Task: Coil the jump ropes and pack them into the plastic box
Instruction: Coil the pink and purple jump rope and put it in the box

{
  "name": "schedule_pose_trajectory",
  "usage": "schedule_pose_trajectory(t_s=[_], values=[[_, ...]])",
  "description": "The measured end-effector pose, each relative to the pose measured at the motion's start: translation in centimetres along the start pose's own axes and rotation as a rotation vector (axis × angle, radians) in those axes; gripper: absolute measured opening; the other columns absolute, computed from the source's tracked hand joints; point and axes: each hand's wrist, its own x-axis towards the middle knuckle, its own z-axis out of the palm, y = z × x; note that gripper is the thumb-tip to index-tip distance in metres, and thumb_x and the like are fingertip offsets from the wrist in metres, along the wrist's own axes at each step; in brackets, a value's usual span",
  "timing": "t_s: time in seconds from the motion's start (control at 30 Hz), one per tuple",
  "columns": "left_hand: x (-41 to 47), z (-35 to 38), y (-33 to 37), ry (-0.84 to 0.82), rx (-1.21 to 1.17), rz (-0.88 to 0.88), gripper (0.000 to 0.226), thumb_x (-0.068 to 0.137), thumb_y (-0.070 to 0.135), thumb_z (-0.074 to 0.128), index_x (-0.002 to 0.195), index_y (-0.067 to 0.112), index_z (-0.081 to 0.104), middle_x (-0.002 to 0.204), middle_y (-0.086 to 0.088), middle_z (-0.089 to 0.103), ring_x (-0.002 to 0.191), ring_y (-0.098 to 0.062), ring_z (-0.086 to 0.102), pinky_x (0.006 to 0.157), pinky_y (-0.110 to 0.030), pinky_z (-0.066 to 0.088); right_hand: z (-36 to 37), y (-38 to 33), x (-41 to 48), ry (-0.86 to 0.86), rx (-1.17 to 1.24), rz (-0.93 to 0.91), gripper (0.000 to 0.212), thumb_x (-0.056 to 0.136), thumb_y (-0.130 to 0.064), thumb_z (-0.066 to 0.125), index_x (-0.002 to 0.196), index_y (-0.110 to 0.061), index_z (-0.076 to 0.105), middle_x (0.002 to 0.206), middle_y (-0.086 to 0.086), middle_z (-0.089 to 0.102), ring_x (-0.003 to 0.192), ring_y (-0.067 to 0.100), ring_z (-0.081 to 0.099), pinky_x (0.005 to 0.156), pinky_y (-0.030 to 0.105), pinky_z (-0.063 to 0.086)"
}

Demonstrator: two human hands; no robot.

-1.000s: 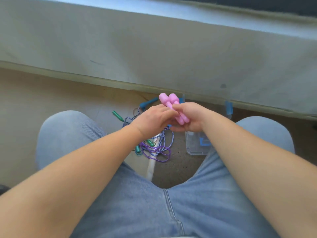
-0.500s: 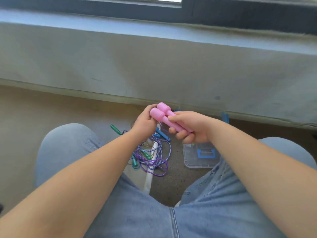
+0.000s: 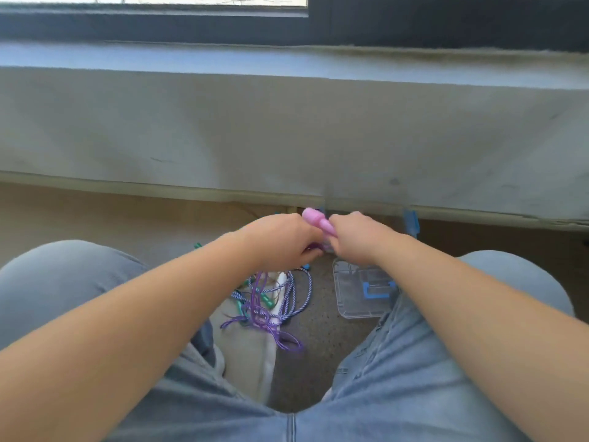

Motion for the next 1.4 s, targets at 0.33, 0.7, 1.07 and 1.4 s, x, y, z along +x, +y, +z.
schedule_pose_trajectory(t_s=[0.33,0.7,1.07,1.4], values=[[-0.9,2.4,-8.0,0.149,-0.318,-0.159,0.035,0.093,0.053,0.05,0.078,0.025,0.065,0.062,0.006,0.057,0.062,-0.016,0.052,0.059,-0.033,0.044,0.8,-3.9,-0.7,-0.185,0.051,-0.357,0.013,0.077,-0.029,0.065,0.071,-0.026,0.054,0.064,-0.005,0.056,0.056,0.005,0.05,0.052,0.027,0.04],[0.1,6.1,-5.3,0.144,-1.216,-0.701,0.045,0.1,0.0,0.045,0.058,0.016,0.049,0.042,0.011,0.046,0.036,-0.001,0.044,0.044,-0.019,0.038,-0.4,-3.7,0.3,0.194,0.577,-0.316,0.022,0.077,-0.025,0.075,0.064,-0.019,0.058,0.055,-0.006,0.049,0.055,0.007,0.039,0.053,0.024,0.035],[0.3,5.8,-4.8,0.11,0.041,-0.087,0.027,0.097,0.042,0.041,0.091,0.02,0.056,0.076,-0.008,0.062,0.072,-0.035,0.063,0.058,-0.033,0.042,1.9,-2.8,3.1,0.156,-0.006,0.081,0.014,0.088,-0.028,0.059,0.097,-0.019,0.052,0.107,0.016,0.061,0.1,0.04,0.062,0.073,0.036,0.043],[0.5,3.0,-8.1,0.305,-0.042,-0.15,0.07,0.09,0.071,0.028,0.057,0.013,0.049,0.048,0.001,0.051,0.051,-0.021,0.047,0.049,-0.029,0.029,1.1,-3.7,1.1,-0.083,-0.047,-0.441,0.03,0.076,-0.031,0.067,0.061,-0.027,0.041,0.057,-0.006,0.048,0.054,0.011,0.045,0.055,0.029,0.041]])
